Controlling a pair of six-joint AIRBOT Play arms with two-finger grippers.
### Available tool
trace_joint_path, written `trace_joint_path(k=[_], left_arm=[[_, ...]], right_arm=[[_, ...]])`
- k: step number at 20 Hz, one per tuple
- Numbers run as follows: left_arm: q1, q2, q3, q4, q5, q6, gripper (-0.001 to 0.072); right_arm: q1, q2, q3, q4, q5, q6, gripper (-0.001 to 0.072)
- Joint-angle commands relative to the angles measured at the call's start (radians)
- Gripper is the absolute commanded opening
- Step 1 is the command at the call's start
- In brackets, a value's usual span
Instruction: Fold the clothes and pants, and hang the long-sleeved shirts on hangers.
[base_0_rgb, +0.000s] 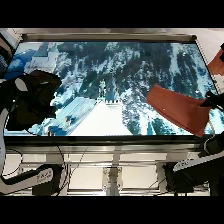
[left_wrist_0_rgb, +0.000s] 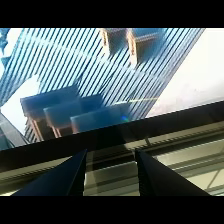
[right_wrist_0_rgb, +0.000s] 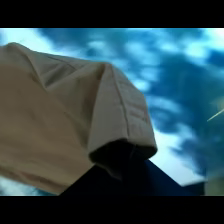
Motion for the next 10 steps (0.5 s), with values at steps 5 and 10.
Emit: trace_joint_path(k=[5,10], left_arm=[[0.001,0.0,0.001,0.0,0.0,0.0,0.0359],[0.001,0.0,0.001,0.0,0.0,0.0,0.0359]], right_arm=[[-0.195,0.056,0.002,-0.109,-0.059,0.003,0.0457],[-0.158,0.224,-0.001,-0.007,-0.134,-0.028,0.0447]])
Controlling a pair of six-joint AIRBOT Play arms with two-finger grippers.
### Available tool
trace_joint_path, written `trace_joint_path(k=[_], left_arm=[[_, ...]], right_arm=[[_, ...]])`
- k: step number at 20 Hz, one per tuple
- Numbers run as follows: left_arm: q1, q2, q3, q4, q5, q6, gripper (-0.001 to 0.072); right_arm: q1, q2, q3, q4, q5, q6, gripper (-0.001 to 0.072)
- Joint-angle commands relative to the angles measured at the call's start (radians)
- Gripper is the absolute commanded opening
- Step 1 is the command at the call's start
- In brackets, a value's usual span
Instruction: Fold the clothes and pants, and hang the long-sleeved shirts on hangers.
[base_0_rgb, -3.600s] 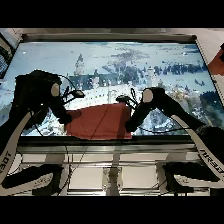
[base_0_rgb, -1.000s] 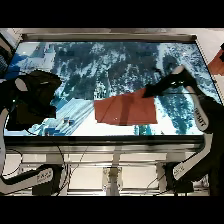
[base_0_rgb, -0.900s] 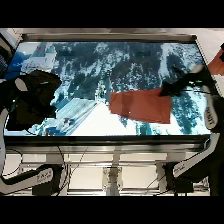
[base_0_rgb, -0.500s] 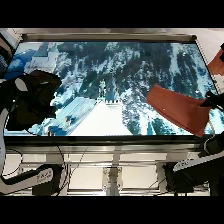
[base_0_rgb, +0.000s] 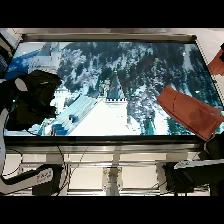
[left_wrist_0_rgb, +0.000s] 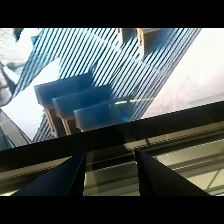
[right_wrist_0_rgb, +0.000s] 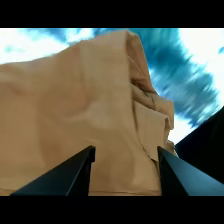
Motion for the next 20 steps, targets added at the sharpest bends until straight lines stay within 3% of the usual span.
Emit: trace_joint_path(k=[1,2,3,4,5,6,7,14,20], left_arm=[[0.001,0.0,0.001,0.0,0.0,0.0,0.0359],[0.001,0.0,0.001,0.0,0.0,0.0,0.0359],[0.001,0.0,0.001,0.0,0.0,0.0,0.0359],[0.001,0.0,0.001,0.0,0.0,0.0,0.0359],[0.001,0.0,0.001,0.0,0.0,0.0,0.0359],[0.001,0.0,0.001,0.0,0.0,0.0,0.0359],[0.001,0.0,0.001,0.0,0.0,0.0,0.0359],[0.001,0.0,0.001,0.0,0.0,0.0,0.0359],[0.001,0.0,0.001,0.0,0.0,0.0,0.0359]], right_arm=[[0.037,0.126,0.0,0.111,-0.051,-0.03,0.0445],[0.077,0.167,0.0,0.143,-0.054,-0.053,0.0421],[0.13,0.209,0.0,0.16,-0.052,-0.074,0.0321],[0.19,0.246,0.0,0.167,-0.047,-0.088,0.0278],[0.266,0.283,0.0,0.17,-0.039,-0.096,0.0192],[0.346,0.313,-0.001,0.17,-0.026,-0.116,0.0055],[0.441,0.343,-0.013,0.167,-0.026,-0.129,0.0013],[0.994,0.393,-0.305,0.023,-0.037,-0.112,0.0013],[1.07,0.393,-0.555,0.02,-0.073,-0.063,0.0013]])
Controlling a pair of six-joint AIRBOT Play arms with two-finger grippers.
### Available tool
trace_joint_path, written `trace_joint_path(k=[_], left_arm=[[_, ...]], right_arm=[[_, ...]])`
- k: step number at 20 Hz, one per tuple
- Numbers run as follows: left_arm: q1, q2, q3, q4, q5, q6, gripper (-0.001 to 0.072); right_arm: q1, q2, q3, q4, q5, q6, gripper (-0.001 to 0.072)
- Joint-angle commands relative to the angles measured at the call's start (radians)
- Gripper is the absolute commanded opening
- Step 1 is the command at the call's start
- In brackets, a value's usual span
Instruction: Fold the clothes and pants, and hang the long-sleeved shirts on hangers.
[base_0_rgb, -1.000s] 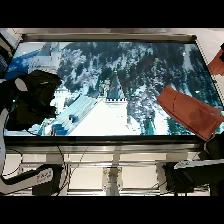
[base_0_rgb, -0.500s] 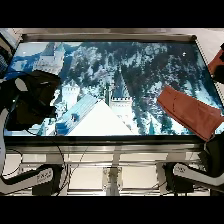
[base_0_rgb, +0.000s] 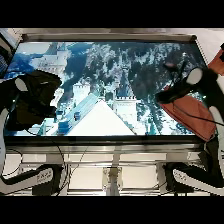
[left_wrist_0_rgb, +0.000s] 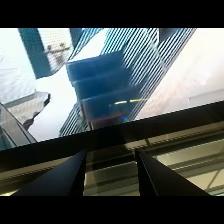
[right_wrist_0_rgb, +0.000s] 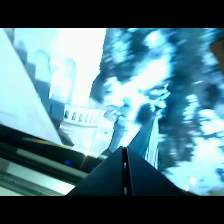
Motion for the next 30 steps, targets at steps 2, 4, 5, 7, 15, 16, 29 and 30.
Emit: trace_joint_path(k=[2,4,5,7,15,16,29,30], left_arm=[[0.001,0.0,0.001,0.0,0.0,0.0,0.0359],[0.001,0.0,0.001,0.0,0.0,0.0,0.0359],[0.001,0.0,0.001,0.0,0.0,0.0,0.0359],[0.001,0.0,0.001,0.0,0.0,0.0,0.0359],[0.001,0.0,0.001,0.0,0.0,0.0,0.0358],[0.001,0.0,0.001,0.0,0.0,0.0,0.0358],[0.001,0.0,0.001,0.0,0.0,0.0,0.0359],[0.001,0.0,0.001,0.0,0.0,0.0,0.0358]], right_arm=[[0.043,0.002,-0.109,-0.008,-0.015,0.039,0.0013],[0.043,0.003,-0.109,-0.006,-0.016,0.062,0.0013],[0.043,0.003,-0.109,-0.003,-0.014,0.062,0.0013],[0.043,0.003,-0.109,0.0,-0.004,0.085,0.0013],[0.043,0.003,-0.109,0.011,0.068,0.126,0.0013],[0.043,0.003,-0.109,0.012,0.073,0.142,0.0013],[0.044,0.002,-0.109,0.106,0.085,0.166,0.0013],[0.044,0.002,-0.109,0.108,0.085,0.166,0.0013]])
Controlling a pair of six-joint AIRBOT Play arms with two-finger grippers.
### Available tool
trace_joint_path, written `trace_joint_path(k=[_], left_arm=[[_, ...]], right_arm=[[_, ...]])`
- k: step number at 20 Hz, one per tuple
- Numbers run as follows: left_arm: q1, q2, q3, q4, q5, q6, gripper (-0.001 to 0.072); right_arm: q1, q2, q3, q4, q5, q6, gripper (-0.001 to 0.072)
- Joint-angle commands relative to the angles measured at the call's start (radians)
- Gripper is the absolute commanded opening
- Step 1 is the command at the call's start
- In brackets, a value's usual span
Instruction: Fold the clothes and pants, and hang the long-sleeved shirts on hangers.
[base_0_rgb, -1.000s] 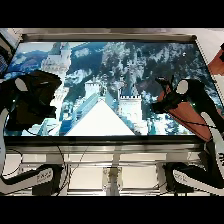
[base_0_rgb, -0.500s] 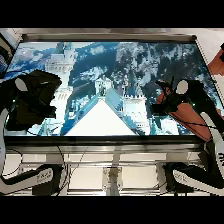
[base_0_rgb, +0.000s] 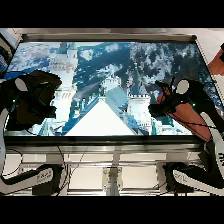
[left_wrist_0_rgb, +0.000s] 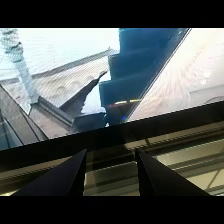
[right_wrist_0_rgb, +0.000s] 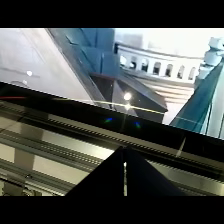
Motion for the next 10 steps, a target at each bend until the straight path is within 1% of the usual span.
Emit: trace_joint_path(k=[1,10], left_arm=[[0.001,0.0,0.001,0.0,0.0,0.0,0.0359],[0.001,0.0,0.001,0.0,0.0,0.0,0.0359]], right_arm=[[0.001,0.0,0.0,0.015,0.002,0.003,0.0013],[0.001,0.0,0.0,0.022,0.006,0.003,0.0014]])
